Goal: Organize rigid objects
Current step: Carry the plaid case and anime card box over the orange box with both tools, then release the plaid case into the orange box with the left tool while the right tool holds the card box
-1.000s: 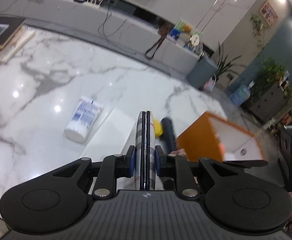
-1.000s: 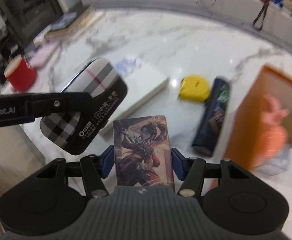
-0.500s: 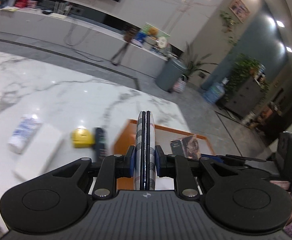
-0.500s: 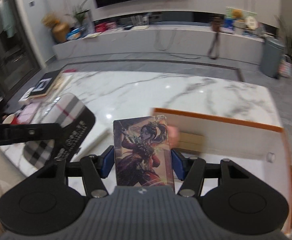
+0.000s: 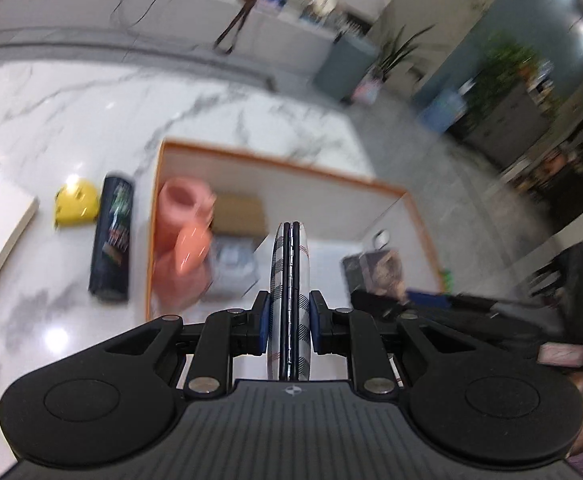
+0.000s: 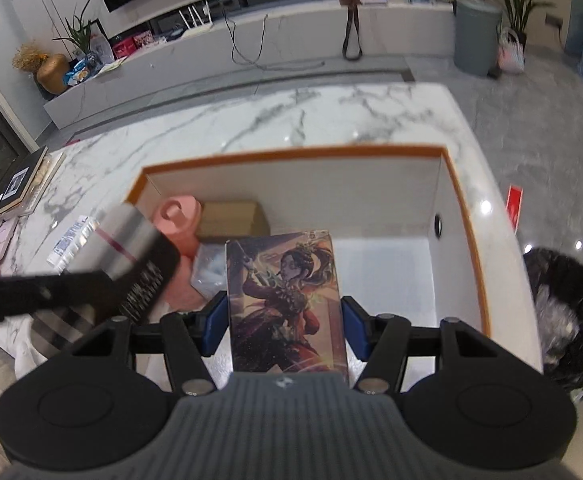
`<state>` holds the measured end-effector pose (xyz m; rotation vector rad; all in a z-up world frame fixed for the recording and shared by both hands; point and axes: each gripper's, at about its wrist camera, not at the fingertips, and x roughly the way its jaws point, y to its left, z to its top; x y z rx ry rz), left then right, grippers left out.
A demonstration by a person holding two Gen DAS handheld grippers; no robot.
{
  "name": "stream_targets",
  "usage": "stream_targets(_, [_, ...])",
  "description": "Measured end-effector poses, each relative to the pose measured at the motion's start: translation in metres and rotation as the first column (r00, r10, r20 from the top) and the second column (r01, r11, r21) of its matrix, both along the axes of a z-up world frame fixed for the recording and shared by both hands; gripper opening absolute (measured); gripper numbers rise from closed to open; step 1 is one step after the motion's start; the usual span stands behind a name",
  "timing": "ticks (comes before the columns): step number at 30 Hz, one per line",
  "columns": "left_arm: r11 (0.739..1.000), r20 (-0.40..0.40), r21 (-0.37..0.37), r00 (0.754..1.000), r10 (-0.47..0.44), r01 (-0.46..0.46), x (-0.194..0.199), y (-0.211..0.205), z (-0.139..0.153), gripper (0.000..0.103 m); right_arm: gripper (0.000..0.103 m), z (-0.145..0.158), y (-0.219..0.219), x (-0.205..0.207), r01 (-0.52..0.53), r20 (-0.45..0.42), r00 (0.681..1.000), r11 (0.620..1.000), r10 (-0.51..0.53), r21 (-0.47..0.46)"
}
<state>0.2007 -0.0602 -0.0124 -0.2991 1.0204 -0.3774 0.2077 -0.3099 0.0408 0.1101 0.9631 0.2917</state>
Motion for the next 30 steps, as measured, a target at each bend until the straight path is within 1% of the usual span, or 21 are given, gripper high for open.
stream_targets(3, [0.998, -0.022, 0.056, 1.0, 0.022, -0.021, 0.004, -0.007, -0.01, 0.022, 0.059, -0.013, -0.004, 0.008, -0.01, -0.03, 0.999, 1.0, 0.01, 0.015])
stream_targets(5, [0.995, -0.021, 0.102, 1.0, -0.005, 0.007, 0.007, -0.016, -0.011, 0.022, 0.059, -0.022, -0.004, 0.011, -0.023, -0.052, 0.998, 0.999, 0.024, 0.03])
stream_targets(7, [0.992, -0.046, 0.124, 0.999, -0.024, 0.029, 0.01, -0.022, -0.014, 0.022, 0.059, -0.029, -0.003, 0.015, -0.034, -0.069, 0.997, 0.998, 0.037, 0.044])
stream_targets(9, [0.984, -0.065, 0.154, 0.994, -0.084, 0.093, 0.017, -0.029, -0.018, 0.022, 0.059, -0.036, -0.004, 0.018, -0.038, -0.079, 0.996, 0.998, 0.042, 0.049])
stream_targets(10, [0.975, -0.072, 0.177, 0.989, -0.127, 0.138, 0.018, -0.032, -0.017, 0.022, 0.059, -0.037, -0.005, 0.02, -0.04, -0.083, 0.996, 0.998, 0.044, 0.052])
stream_targets(11, [0.958, -0.077, 0.212, 0.98, -0.182, 0.195, 0.02, -0.039, -0.019, 0.022, 0.059, -0.038, -0.007, 0.02, -0.039, -0.083, 0.996, 0.998, 0.044, 0.053])
stream_targets(12, [0.932, -0.079, 0.251, 0.965, -0.252, 0.263, 0.022, -0.043, -0.02, 0.022, 0.059, -0.039, -0.009, 0.022, -0.041, -0.08, 0.996, 0.998, 0.045, 0.051])
stream_targets(13, [0.901, -0.08, 0.29, 0.947, -0.312, 0.322, 0.019, -0.049, -0.02, 0.022, 0.059, -0.04, -0.012, 0.022, -0.044, -0.078, 0.996, 0.998, 0.048, 0.047])
stream_targets(14, [0.856, -0.082, 0.344, 0.92, -0.383, 0.387, 0.019, -0.054, -0.022, 0.022, 0.059, -0.04, -0.014, 0.023, -0.048, -0.08, 0.995, 0.998, 0.051, 0.043])
stream_targets(16, [0.746, -0.085, 0.448, 0.854, -0.513, 0.493, 0.016, -0.063, -0.025, 0.022, 0.059, -0.041, -0.016, 0.025, -0.06, -0.086, 0.994, 0.998, 0.062, 0.034])
stream_targets(17, [0.688, -0.092, 0.489, 0.816, -0.571, 0.536, 0.015, -0.067, -0.025, 0.022, 0.059, -0.042, -0.017, 0.025, -0.065, -0.088, 0.994, 0.997, 0.067, 0.029])
stream_targets(19, [0.564, -0.111, 0.553, 0.725, -0.68, 0.613, 0.012, -0.073, -0.027, 0.022, 0.059, -0.043, -0.016, 0.026, -0.079, -0.092, 0.993, 0.997, 0.081, 0.022])
stream_targets(20, [0.507, -0.122, 0.571, 0.678, -0.725, 0.646, 0.012, -0.075, -0.029, 0.022, 0.059, -0.044, -0.015, 0.026, -0.086, -0.094, 0.992, 0.996, 0.087, 0.02])
stream_targets(21, [0.454, -0.138, 0.579, 0.63, -0.764, 0.678, 0.012, -0.078, -0.032, 0.022, 0.059, -0.045, -0.014, 0.026, -0.091, -0.097, 0.991, 0.996, 0.093, 0.019])
stream_targets(23, [0.335, -0.184, 0.598, 0.532, -0.827, 0.728, 0.01, -0.081, -0.038, 0.022, 0.059, -0.047, -0.012, 0.027, -0.1, -0.104, 0.989, 0.995, 0.101, 0.016])
stream_targets(24, [0.286, -0.201, 0.611, 0.494, -0.846, 0.738, 0.009, -0.083, -0.041, 0.022, 0.059, -0.047, -0.011, 0.027, -0.104, -0.107, 0.989, 0.994, 0.105, 0.015])
stream_targets(27, [0.204, -0.233, 0.629, 0.432, -0.871, 0.75, 0.008, -0.088, -0.049, 0.022, 0.059, -0.049, -0.009, 0.027, -0.115, -0.115, 0.986, 0.993, 0.116, 0.013])
stream_targets(29, [0.129, -0.239, 0.666, 0.374, -0.896, 0.735, 0.002, -0.086, -0.054, 0.022, 0.059, -0.05, -0.008, 0.028, -0.124, -0.124, 0.984, 0.992, 0.125, 0.014])
stream_targets(30, [0.1, -0.247, 0.678, 0.354, -0.902, 0.728, 0.0, -0.085, -0.056, 0.022, 0.059, -0.051, -0.007, 0.028, -0.128, -0.128, 0.983, 0.992, 0.129, 0.015])
